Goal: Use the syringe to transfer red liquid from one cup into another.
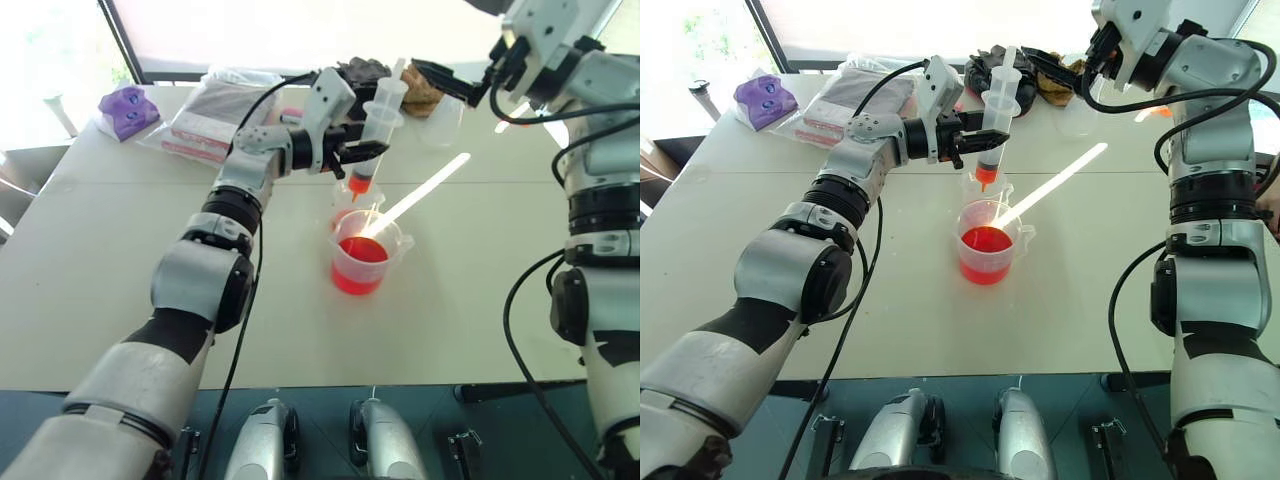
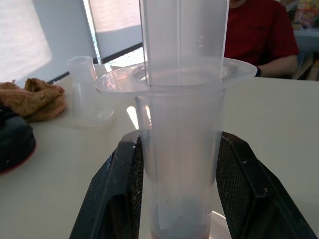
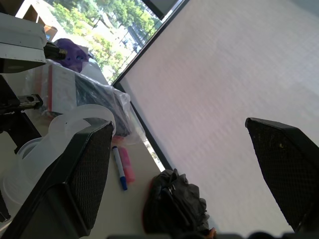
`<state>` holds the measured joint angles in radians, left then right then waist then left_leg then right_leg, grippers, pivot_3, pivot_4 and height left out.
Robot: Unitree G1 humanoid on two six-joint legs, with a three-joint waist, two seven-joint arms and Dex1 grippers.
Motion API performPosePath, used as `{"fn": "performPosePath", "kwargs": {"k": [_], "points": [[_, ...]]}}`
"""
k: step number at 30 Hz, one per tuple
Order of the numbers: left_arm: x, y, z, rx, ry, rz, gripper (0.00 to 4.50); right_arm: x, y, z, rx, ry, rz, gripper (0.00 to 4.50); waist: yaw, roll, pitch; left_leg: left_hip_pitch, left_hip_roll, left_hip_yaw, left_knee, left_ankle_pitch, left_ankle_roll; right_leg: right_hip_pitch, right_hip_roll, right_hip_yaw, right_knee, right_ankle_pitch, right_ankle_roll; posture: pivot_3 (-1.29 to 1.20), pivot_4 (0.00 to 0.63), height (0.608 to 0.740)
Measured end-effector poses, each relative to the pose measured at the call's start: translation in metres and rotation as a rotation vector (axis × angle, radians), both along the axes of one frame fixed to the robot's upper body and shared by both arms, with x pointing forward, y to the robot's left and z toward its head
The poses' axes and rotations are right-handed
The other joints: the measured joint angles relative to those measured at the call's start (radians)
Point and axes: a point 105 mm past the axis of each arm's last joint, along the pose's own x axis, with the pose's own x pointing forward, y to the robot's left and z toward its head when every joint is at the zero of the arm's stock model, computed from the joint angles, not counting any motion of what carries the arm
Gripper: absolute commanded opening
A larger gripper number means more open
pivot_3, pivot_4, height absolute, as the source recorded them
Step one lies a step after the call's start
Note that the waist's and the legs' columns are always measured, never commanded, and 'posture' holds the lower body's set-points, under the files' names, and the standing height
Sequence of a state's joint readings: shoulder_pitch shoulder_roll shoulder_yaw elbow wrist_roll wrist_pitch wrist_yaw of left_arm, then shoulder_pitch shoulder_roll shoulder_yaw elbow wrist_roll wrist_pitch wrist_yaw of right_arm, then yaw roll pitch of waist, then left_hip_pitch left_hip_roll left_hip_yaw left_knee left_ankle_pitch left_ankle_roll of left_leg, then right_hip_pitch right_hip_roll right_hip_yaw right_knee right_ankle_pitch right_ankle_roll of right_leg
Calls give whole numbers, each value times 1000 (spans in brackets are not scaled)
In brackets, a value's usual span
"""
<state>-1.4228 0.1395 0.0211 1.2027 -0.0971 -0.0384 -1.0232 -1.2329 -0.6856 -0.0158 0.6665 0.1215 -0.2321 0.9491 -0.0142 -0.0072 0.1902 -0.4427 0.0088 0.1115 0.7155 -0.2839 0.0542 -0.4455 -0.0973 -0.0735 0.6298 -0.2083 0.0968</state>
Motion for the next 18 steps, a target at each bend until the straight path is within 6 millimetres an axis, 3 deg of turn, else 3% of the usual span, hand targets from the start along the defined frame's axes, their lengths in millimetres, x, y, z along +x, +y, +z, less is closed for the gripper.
{"fn": "performPosePath", "kwargs": {"k": [18], "points": [[-1,-1,-1,2,2,-8,1567,5,16,-15,-1,32,43,4406,1,0,0,0,0,0,0,0,0,0,0,0,0,0,0,0,150,740]]}}
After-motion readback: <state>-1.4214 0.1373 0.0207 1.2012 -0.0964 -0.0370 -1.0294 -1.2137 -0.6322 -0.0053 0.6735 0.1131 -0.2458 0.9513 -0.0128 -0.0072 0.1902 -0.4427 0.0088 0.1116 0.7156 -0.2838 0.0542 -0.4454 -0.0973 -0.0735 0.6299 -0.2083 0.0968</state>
